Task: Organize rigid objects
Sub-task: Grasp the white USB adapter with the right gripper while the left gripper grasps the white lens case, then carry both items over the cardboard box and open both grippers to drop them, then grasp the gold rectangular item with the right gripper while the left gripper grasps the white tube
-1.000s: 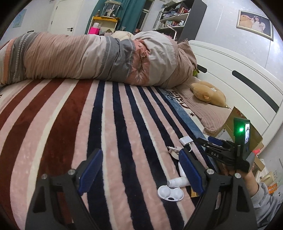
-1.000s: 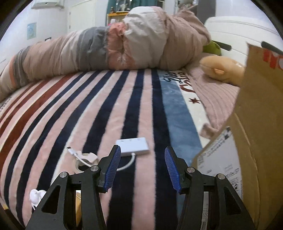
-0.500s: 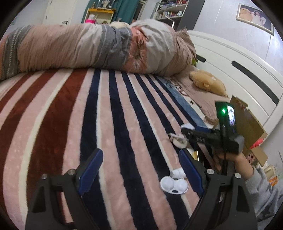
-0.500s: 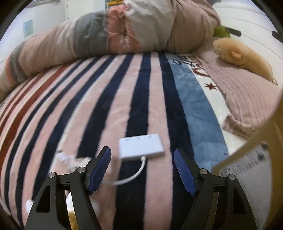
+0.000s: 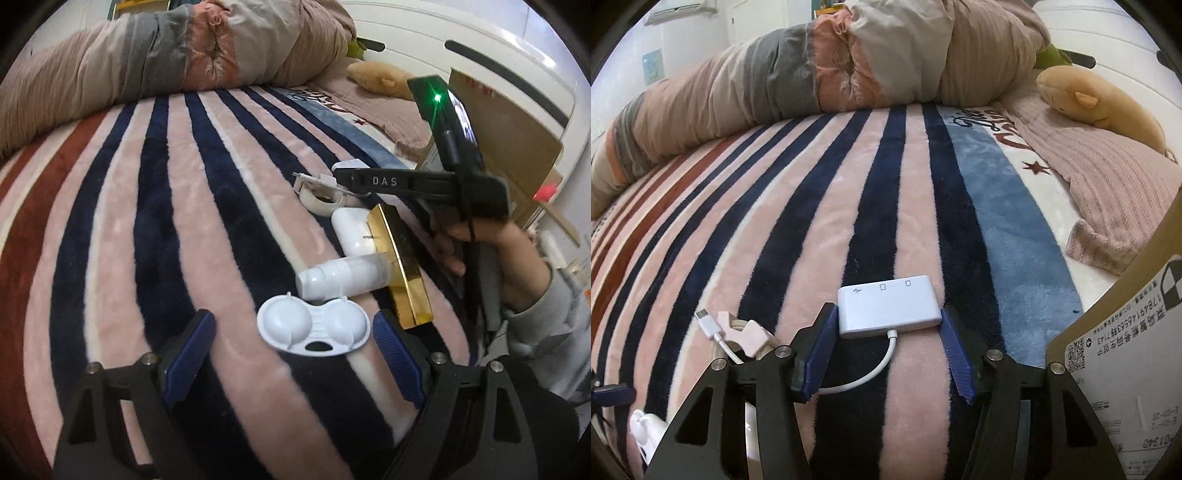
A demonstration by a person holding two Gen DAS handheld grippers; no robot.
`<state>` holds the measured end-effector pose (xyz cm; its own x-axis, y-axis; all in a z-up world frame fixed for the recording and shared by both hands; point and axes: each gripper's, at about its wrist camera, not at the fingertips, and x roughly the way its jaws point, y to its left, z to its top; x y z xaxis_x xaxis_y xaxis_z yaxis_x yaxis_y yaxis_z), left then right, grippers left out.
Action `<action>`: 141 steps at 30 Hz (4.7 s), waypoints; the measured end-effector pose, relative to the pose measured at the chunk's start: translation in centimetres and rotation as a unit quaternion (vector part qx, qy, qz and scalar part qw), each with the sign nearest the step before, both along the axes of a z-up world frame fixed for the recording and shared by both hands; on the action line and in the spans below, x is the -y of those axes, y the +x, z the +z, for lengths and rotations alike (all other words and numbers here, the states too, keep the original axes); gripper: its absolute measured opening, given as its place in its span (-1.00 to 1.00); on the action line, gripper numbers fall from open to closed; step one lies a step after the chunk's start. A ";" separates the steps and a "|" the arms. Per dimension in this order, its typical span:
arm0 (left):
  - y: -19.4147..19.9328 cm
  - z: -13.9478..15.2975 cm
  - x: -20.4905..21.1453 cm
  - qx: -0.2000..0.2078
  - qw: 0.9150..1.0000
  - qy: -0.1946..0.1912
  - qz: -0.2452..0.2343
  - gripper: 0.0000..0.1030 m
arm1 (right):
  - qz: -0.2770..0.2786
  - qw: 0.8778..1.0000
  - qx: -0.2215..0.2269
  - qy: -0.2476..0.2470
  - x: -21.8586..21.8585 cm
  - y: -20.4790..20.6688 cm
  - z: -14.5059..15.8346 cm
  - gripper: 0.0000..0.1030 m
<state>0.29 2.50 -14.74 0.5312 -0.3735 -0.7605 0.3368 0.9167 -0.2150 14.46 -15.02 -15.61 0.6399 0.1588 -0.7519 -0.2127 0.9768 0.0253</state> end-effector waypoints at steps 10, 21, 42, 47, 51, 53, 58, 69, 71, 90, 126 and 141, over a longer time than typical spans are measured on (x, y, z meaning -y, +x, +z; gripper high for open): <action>-0.9 0.2 0.0 0.022 0.999 0.042 0.013 0.15 | 0.007 1.000 0.016 -0.006 -0.4 -0.9 0.9 0.01; -4.5 6.8 -4.7 0.075 0.993 0.023 0.090 0.15 | 0.078 0.989 0.099 0.079 -2.7 -8.8 9.9 0.01; -2.4 20.5 15.6 0.182 0.979 -0.025 -0.087 0.15 | -0.026 0.983 0.180 -0.001 17.2 -12.4 17.8 0.01; -0.7 20.0 20.2 0.162 0.980 -0.006 -0.112 0.15 | 0.021 0.989 0.139 -0.041 17.2 -11.4 15.4 0.02; 0.5 18.8 22.3 0.141 0.982 0.011 -0.121 0.15 | 0.037 0.991 0.119 -0.057 16.8 -11.2 13.6 0.10; 0.9 18.3 22.9 0.133 0.983 0.018 -0.124 0.15 | 0.031 0.991 0.121 -0.058 17.2 -11.6 13.2 0.23; 2.3 17.1 24.1 0.117 0.983 0.038 -0.133 0.15 | 0.025 0.991 0.124 -0.039 18.2 -11.9 13.0 0.23; 5.8 15.1 27.5 0.107 0.979 0.116 -0.128 0.15 | 0.017 0.992 0.121 -0.042 18.5 -11.8 13.1 0.24; 5.9 15.3 27.2 0.108 0.981 0.106 -0.124 0.24 | 0.015 0.992 0.119 -0.045 18.5 -11.9 13.2 0.24; 0.1 18.6 9.5 0.153 0.988 0.022 0.011 0.55 | 0.103 0.980 0.165 0.035 10.6 -16.0 18.5 0.25; 1.8 -0.4 3.9 -0.009 1.000 0.010 0.027 0.58 | 0.142 0.987 -0.037 -0.073 0.2 -12.8 1.3 -0.73; 0.8 0.6 2.7 0.017 0.997 0.034 0.062 0.11 | 0.144 0.987 -0.015 -0.072 -0.7 -13.3 1.3 -0.74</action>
<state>1.14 -0.24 -14.11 0.5960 -0.2519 -0.7625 0.2263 0.9637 -0.1414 1.18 -14.28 -14.27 0.5611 0.2203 -0.7979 -0.4826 0.8702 -0.0990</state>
